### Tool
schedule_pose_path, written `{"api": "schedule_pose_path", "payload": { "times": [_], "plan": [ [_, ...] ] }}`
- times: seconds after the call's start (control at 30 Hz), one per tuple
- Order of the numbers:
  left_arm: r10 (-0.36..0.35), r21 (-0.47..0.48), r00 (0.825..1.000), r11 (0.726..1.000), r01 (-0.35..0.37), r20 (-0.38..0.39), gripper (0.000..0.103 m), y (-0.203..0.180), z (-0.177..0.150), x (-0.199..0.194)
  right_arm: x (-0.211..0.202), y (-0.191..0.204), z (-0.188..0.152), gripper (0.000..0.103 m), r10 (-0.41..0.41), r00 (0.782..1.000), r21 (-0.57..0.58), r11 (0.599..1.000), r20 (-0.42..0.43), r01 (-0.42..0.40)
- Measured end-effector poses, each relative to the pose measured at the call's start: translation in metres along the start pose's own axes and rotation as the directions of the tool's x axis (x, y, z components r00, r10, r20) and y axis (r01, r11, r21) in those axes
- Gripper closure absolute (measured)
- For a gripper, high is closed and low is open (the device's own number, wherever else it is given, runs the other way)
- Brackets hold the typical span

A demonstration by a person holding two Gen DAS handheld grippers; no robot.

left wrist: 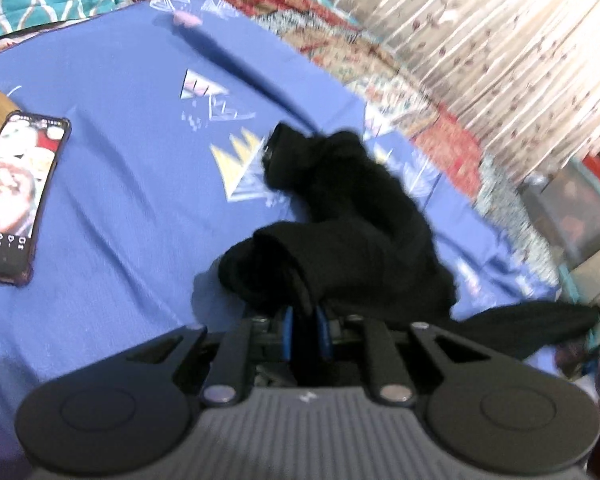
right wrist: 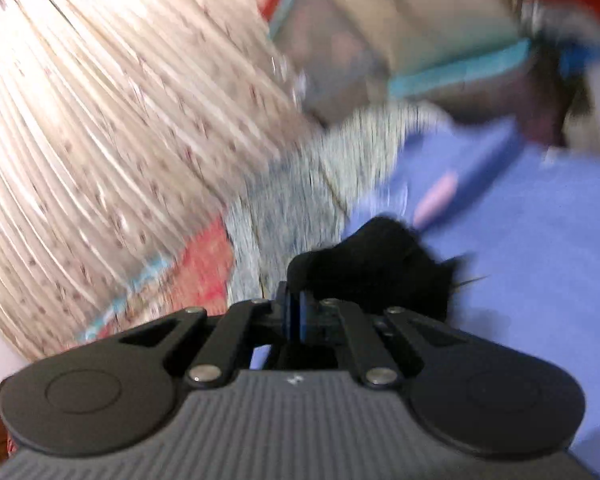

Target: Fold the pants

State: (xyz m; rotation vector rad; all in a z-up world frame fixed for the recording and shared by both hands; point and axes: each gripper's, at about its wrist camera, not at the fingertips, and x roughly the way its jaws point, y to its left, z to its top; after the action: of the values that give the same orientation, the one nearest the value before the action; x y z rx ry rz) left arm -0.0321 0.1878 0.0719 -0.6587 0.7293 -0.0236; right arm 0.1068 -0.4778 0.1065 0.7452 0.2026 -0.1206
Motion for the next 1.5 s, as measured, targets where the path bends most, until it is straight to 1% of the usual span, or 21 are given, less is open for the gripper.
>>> {"api": "schedule_pose_path", "payload": {
  "times": [0.07,0.17,0.27,0.3,0.43,0.5,0.6,0.7,0.77,0.83,0.9,1.0,1.13,1.17,1.2,1.23,1.27,1.3,1.4,1.47,1.5],
  "plan": [
    [-0.027,-0.016,1.000,1.000,0.027,0.003,0.091,-0.001,0.003,-0.007,-0.018,0.019,0.016,0.096,-0.086,0.996,-0.058,0.995,0.017,0.087],
    [0.026,0.005,0.999,1.000,-0.026,-0.023,0.092,-0.006,0.001,-0.007,-0.025,0.022,0.018,0.092,-0.212,0.977,-0.105,0.973,-0.036,0.207],
    [0.073,-0.002,0.992,0.997,-0.074,-0.099,0.092,-0.002,-0.010,0.001,-0.014,-0.021,0.011,0.066,-0.328,0.938,-0.124,0.941,-0.112,0.314],
    [0.071,-0.016,0.990,0.997,-0.073,-0.121,0.092,0.001,-0.014,0.002,-0.019,-0.042,0.002,0.064,-0.366,0.923,-0.104,0.929,-0.123,0.354],
    [0.077,-0.030,0.988,0.996,-0.082,-0.136,0.091,0.007,-0.023,0.002,-0.058,-0.097,-0.033,0.059,-0.415,0.901,-0.029,0.909,-0.125,0.415],
    [0.079,-0.025,0.987,0.996,-0.083,-0.137,0.091,0.005,-0.023,0.002,-0.090,-0.108,-0.053,0.045,-0.403,0.907,-0.018,0.915,-0.123,0.404],
    [0.081,-0.018,0.987,0.996,-0.085,-0.140,0.091,0.002,-0.021,0.003,-0.124,-0.119,-0.077,0.037,-0.377,0.913,-0.004,0.924,-0.156,0.381],
    [0.082,-0.017,0.987,0.996,-0.085,-0.139,0.091,-0.002,-0.018,0.005,-0.116,-0.128,-0.079,0.037,-0.380,0.905,-0.016,0.923,-0.193,0.385],
    [0.073,-0.025,0.989,0.997,-0.077,-0.132,0.091,-0.002,-0.016,0.003,-0.107,-0.126,-0.078,0.037,-0.423,0.897,-0.028,0.906,-0.132,0.423],
    [0.065,-0.028,0.990,0.997,-0.069,-0.123,0.091,-0.001,-0.014,-0.001,-0.106,-0.114,-0.074,0.037,-0.416,0.905,-0.067,0.909,-0.084,0.411],
    [0.065,-0.030,0.991,0.997,-0.069,-0.120,0.091,-0.001,-0.012,-0.002,-0.092,-0.106,-0.065,0.037,-0.405,0.910,-0.123,0.911,-0.089,0.393],
    [0.069,-0.041,0.990,0.996,-0.075,-0.124,0.091,-0.001,-0.008,-0.001,-0.052,-0.109,-0.051,0.036,-0.430,0.892,-0.202,0.894,-0.138,0.399],
    [0.084,-0.041,0.989,0.995,-0.089,-0.119,0.092,-0.005,-0.008,0.002,0.004,-0.135,-0.050,0.030,-0.444,0.857,-0.182,0.895,-0.261,0.408],
    [0.085,-0.041,0.990,0.995,-0.090,-0.117,0.092,-0.007,-0.007,0.002,0.011,-0.137,-0.060,0.033,-0.447,0.846,-0.184,0.894,-0.291,0.409],
    [0.085,-0.040,0.990,0.995,-0.090,-0.112,0.092,-0.009,-0.004,0.002,0.023,-0.140,-0.065,0.060,-0.440,0.832,-0.207,0.897,-0.339,0.391],
    [0.084,-0.037,0.991,0.995,-0.088,-0.104,0.092,-0.011,-0.001,0.000,0.031,-0.134,-0.070,0.074,-0.468,0.812,-0.260,0.881,-0.349,0.396],
    [0.079,-0.034,0.993,0.996,-0.082,-0.089,0.092,-0.014,0.004,-0.002,0.035,-0.128,-0.065,0.078,-0.482,0.807,-0.289,0.871,-0.341,0.398],
    [0.070,-0.031,0.995,0.997,-0.072,-0.065,0.092,-0.018,0.012,-0.007,0.035,-0.121,-0.056,0.082,-0.451,0.829,-0.263,0.888,-0.331,0.378],
    [0.015,-0.041,1.000,0.999,-0.016,-0.005,0.093,-0.028,0.033,-0.025,0.004,-0.101,-0.004,0.082,-0.256,0.944,-0.053,0.967,-0.208,0.251],
    [-0.004,-0.030,1.000,1.000,0.004,0.011,0.092,-0.034,0.038,-0.035,-0.029,-0.098,0.029,0.083,-0.114,0.987,0.089,0.988,-0.109,0.124],
    [0.001,-0.013,1.000,1.000,-0.001,0.015,0.092,-0.037,0.037,-0.039,-0.043,-0.098,0.037,0.083,-0.068,0.995,0.126,0.989,-0.077,0.078]
  ]
}}
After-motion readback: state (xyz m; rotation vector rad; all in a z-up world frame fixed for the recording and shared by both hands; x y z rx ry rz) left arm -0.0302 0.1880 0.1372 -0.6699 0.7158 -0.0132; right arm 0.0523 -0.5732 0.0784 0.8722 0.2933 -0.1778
